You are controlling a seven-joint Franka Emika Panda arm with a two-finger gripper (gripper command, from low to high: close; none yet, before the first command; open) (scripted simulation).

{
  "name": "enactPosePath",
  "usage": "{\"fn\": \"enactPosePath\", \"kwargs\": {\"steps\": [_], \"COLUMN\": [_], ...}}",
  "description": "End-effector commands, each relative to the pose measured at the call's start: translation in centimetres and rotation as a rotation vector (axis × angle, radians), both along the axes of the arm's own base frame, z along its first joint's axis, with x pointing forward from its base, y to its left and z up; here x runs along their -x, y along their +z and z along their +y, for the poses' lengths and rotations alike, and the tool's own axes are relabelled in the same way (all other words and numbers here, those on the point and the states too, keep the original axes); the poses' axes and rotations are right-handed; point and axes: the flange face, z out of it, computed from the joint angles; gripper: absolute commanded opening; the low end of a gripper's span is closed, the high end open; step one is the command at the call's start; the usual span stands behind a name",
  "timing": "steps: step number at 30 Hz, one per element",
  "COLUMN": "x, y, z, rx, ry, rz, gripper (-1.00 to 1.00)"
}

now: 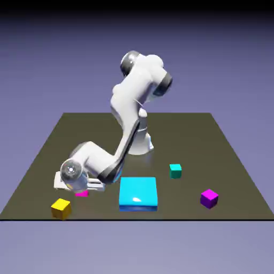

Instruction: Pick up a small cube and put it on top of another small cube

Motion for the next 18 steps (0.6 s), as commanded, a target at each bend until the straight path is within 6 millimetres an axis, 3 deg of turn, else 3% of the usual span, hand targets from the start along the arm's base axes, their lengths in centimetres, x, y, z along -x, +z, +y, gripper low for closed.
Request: {"fn": "enactPosePath", "kwargs": {"steps": [1, 6, 8, 18], "x": [-0.9, -4.5, -5.0, 2.4], "y": [0.5, 3.5, 4.5, 5.7], "z": [1.4, 8.6, 11.1, 20.9], "rx": [-0.005, -0.059, -0.097, -0.339], "ry": [-0.025, -0.187, -0.282, -0.93], "rz": [-0.06, -0.338, -0.414, -0.336], "gripper": [-1.0, -1.0, -1.0, -1.0]}}
